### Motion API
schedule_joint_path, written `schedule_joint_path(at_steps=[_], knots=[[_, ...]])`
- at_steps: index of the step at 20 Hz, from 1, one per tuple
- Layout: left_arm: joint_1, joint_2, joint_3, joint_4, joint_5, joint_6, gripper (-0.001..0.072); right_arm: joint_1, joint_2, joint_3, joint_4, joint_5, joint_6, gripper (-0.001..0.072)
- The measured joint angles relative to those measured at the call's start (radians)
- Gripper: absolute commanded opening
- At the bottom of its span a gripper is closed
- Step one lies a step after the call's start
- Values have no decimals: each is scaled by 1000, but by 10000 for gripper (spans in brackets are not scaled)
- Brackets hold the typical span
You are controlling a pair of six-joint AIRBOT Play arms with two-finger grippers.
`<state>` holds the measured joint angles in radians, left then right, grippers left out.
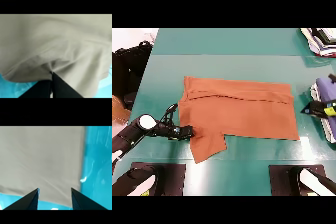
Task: Fold the shirts.
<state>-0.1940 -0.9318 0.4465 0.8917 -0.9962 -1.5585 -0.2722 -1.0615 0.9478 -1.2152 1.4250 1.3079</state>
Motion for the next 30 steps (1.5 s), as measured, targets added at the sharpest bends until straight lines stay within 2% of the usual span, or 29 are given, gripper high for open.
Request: schedule_joint_path(at_steps=[6,10,11,12,13,14,15,16,20,25,28,30], knots=[[-4,0,77,-8,-10,18,30,-222,-11,-253,-12,16,-1,448],[-4,0,93,-9,-10,20,30,-266,-64,-337,36,-21,-10,419],[-4,0,95,-9,-10,21,30,-262,-76,-342,50,-24,-10,322],[-4,0,97,-9,-9,22,30,-249,-89,-344,57,-34,-11,287],[-4,0,98,-9,-9,22,30,-233,-98,-342,61,-43,-11,283],[-4,0,98,-9,-8,22,30,-214,-108,-336,69,-52,-12,191],[-4,0,98,-8,-9,23,29,-194,-113,-329,73,-72,-14,52],[-4,0,99,-6,-10,26,28,-172,-115,-319,67,-93,-14,20],[-4,27,99,19,-60,30,27,-101,-66,-270,48,-80,-24,16],[-4,189,99,98,-218,-44,28,-59,113,-207,-18,36,-28,15],[-4,303,119,92,-351,-104,28,-52,231,-173,-61,105,-18,15],[-5,341,168,83,-388,-129,28,-39,279,-129,-75,125,-6,15]])
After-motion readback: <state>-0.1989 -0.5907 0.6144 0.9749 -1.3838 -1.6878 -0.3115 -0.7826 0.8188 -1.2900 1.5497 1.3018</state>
